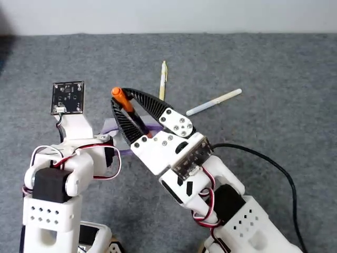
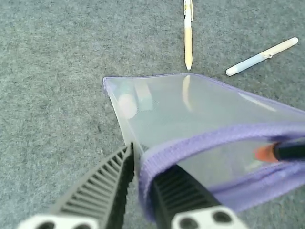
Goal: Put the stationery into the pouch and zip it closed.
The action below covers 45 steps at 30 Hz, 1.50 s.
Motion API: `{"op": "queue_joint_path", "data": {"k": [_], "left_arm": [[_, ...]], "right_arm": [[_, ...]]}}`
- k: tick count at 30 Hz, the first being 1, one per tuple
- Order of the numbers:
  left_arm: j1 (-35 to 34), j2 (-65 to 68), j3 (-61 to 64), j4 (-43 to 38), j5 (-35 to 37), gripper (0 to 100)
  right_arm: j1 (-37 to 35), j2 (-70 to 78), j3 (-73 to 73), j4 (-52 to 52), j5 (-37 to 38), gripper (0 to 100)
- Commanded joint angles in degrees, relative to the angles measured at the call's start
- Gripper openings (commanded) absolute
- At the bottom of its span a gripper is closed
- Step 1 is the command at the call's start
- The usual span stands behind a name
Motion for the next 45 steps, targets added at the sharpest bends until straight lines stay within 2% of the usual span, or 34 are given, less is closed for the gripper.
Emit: {"op": "queue_joint_path", "data": {"k": [1,6,13,21,23,28,34,38,41,45], "left_arm": [[0.1,0.2,-0.2,-1.1,0.6,1],[0.1,0.2,-0.2,-1.1,0.6,1],[0.1,0.2,-0.3,-1.1,0.6,1],[0.1,0.2,-0.3,-1.1,0.6,1],[0.1,0.2,-0.3,-1.1,0.6,1],[0.1,0.2,-0.3,-1.1,0.6,1],[0.1,0.2,-0.3,-1.1,0.6,1],[0.1,0.2,-0.3,-1.1,0.6,1],[0.1,0.2,-0.3,-1.1,0.6,1],[0.1,0.2,-0.3,-1.1,0.6,1]], "right_arm": [[1.0,-0.5,0.4,-0.3,0.6,0.8],[2.2,-0.5,0.5,1.5,0.7,0.8],[2.5,-5.8,0.5,19.1,2.5,0.8],[2.4,-10.9,0.4,34.0,2.9,1.2],[2.4,-11.3,0.2,35.7,2.9,4.6],[2.4,-10.7,-2.6,36.4,2.7,20.5],[2.8,-7.9,-10.4,36.4,2.7,15.0],[9.0,-3.3,-16.2,36.4,1.8,7.3],[17.6,2.1,-19.6,36.4,-3.3,0.9],[26.3,10.7,-23.8,39.1,-8.5,1.3]]}}
